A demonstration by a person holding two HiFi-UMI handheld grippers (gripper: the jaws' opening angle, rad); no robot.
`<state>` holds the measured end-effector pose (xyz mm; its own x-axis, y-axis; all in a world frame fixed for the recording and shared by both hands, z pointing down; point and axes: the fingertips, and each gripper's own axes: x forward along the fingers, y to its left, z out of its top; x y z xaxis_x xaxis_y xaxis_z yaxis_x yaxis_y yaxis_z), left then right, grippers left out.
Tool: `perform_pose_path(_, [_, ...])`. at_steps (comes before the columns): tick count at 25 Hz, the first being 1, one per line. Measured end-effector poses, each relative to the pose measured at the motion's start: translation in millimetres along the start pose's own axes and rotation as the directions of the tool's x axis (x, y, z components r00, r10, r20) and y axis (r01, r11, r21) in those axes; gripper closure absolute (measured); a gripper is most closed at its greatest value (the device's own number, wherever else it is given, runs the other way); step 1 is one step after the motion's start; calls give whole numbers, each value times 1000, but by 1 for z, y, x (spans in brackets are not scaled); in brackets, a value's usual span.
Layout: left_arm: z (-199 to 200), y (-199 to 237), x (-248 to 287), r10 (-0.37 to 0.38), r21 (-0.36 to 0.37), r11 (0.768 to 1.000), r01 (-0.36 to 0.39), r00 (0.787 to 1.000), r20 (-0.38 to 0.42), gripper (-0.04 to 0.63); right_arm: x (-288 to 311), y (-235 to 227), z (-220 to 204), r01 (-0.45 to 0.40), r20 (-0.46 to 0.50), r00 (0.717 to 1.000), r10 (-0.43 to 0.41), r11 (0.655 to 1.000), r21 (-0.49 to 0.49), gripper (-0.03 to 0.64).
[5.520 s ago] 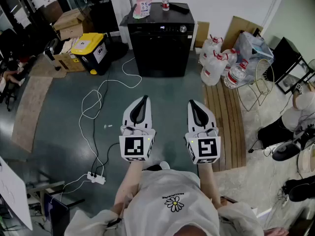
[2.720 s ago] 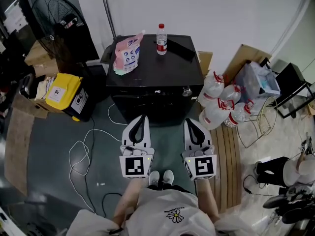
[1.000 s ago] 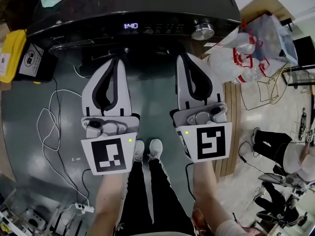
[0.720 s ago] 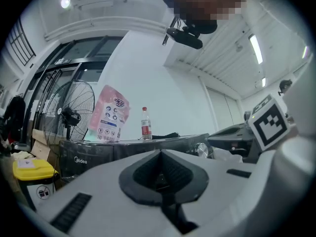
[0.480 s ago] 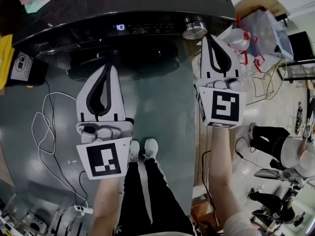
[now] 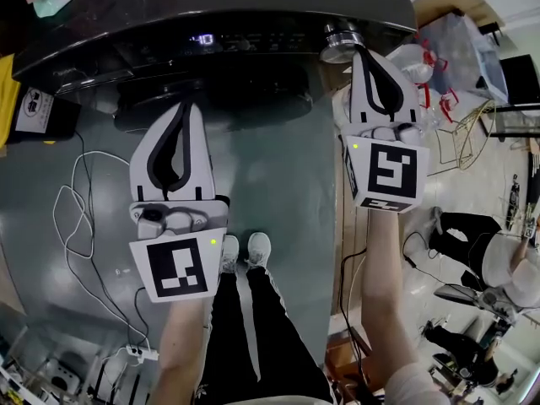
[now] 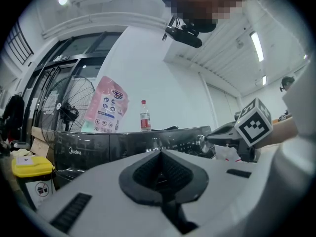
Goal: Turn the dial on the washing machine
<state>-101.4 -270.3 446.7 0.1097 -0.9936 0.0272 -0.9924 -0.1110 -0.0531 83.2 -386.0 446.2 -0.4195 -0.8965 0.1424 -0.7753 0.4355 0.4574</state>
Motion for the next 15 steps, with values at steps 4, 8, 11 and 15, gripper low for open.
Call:
perform_pose_path(4, [-3, 1, 0, 8, -9, 1000, -8, 1000, -4, 597, 0, -1, -4, -3, -9, 1000, 3, 1000, 14, 614])
perform_pose_path(8, [-3, -1, 1, 3, -10, 1000, -3, 1000, -6, 597, 0, -1, -8, 0, -25, 1000, 1, 1000, 19, 615])
perform_pose_path(11, [0, -3, 0, -6, -14, 1000, 6, 1000, 12, 597, 1, 1, -14, -5, -51, 999, 6, 1000, 21, 615])
perform_pose_path(15, [-1, -5, -1, -9, -6, 1000, 9, 1000, 11, 597, 1, 1, -15, -6, -50, 999, 7, 1000, 29, 615])
